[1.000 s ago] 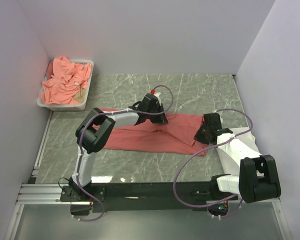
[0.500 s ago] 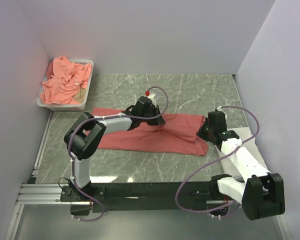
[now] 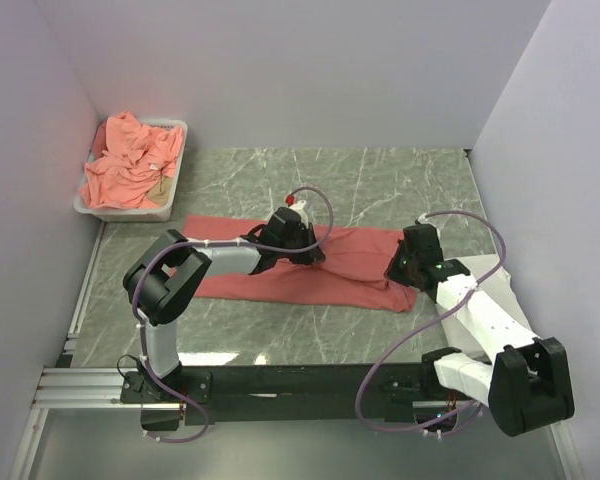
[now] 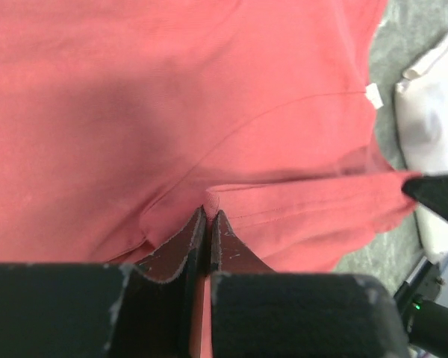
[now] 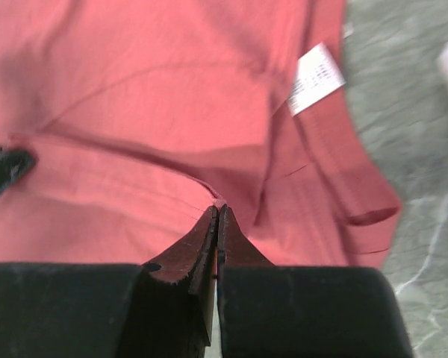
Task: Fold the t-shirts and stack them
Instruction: Fold the tshirt
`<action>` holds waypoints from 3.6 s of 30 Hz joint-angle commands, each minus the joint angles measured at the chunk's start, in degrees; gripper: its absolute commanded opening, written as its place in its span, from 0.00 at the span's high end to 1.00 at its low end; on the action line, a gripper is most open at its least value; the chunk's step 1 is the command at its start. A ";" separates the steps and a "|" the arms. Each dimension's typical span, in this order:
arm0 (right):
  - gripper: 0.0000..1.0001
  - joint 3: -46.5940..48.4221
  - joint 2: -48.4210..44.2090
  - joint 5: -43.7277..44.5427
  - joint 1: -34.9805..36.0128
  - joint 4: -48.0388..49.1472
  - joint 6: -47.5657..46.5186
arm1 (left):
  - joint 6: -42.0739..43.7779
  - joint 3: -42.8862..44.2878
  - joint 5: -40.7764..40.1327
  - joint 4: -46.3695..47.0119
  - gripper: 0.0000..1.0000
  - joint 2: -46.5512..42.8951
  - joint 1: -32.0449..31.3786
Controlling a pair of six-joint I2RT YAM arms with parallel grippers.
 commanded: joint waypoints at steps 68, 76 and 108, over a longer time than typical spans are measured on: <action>0.64 3.10 -2.38 4.31 9.22 -2.85 11.61 | 1.95 7.60 -12.32 -12.84 0.92 -5.93 -3.59; 0.66 -1.38 4.40 2.54 9.22 4.02 13.11 | -0.33 7.17 -11.35 -10.64 0.97 1.80 -4.30; 0.51 7.58 4.67 4.66 9.57 0.24 15.21 | -7.80 -4.50 -29.70 -30.24 0.70 -18.75 -2.89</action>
